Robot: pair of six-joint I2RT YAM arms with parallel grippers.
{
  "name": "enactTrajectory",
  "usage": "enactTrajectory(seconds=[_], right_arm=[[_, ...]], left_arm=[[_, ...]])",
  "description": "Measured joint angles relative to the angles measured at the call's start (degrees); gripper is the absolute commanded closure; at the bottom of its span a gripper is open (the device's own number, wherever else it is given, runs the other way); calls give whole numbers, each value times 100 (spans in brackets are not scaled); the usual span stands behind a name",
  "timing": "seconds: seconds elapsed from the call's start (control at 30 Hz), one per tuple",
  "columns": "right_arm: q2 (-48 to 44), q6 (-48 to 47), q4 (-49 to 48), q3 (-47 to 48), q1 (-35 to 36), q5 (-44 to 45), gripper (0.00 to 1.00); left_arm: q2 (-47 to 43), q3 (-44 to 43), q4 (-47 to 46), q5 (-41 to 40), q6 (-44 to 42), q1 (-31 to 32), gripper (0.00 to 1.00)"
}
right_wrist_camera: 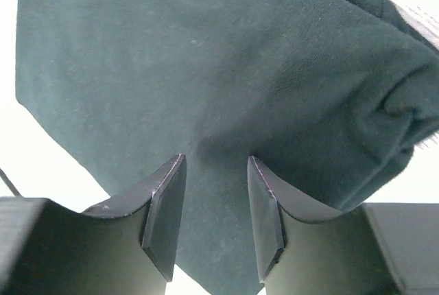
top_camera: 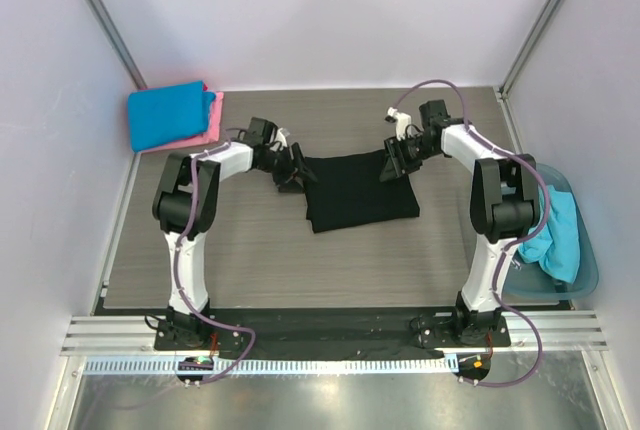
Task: Fold and stack the t-shirts
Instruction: Neatly place the folded tshirt to the corner
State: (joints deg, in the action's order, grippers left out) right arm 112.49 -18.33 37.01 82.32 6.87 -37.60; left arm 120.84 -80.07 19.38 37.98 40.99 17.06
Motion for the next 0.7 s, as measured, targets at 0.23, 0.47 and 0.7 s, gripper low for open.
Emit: enactTrajectory(seconds=[0.23,0.47,0.7], right_arm=[[374,0,-120,-4,26,44,54],[358,-4,-149,-4,22,48,54],[-238,-251,164,61,-24,350,54]], left_arm=[[236,52,-470,280,433,490,65],[481,-481,101,55,111,557,98],[533,-1937,1676,-470,-1421,13,100]])
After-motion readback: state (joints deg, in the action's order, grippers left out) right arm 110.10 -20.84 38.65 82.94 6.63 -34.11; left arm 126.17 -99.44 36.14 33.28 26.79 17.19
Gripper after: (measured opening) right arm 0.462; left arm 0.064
